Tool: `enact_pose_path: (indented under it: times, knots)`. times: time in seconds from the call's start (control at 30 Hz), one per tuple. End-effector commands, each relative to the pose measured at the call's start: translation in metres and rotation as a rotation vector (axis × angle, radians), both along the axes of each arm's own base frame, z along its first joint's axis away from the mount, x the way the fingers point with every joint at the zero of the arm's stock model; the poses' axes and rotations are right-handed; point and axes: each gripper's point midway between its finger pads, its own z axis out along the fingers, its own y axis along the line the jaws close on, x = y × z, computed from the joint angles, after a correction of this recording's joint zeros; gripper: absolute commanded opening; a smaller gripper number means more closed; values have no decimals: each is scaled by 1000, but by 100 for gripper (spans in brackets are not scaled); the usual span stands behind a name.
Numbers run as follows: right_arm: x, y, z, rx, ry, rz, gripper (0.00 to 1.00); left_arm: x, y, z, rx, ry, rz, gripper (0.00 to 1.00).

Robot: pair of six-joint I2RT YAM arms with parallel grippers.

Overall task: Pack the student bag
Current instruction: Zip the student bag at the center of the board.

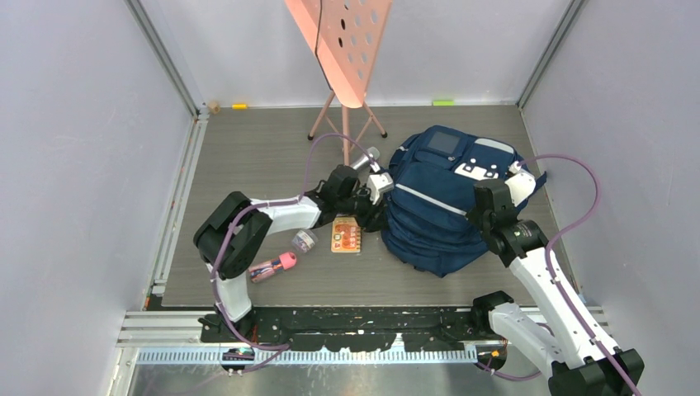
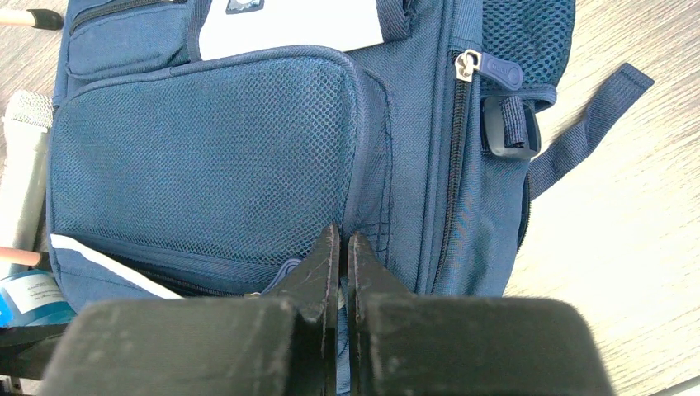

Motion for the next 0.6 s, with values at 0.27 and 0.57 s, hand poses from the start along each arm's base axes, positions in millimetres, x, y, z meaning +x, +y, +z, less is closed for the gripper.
enact_pose_path:
  times: [0.27, 0.57]
  knots:
    - [15, 5, 38, 14, -129, 16, 0, -6, -30, 6, 3, -48, -75, 16]
    - [13, 1, 34, -1, -125, 1, 0, -25, -19, 1, 27, -16, -29, 0]
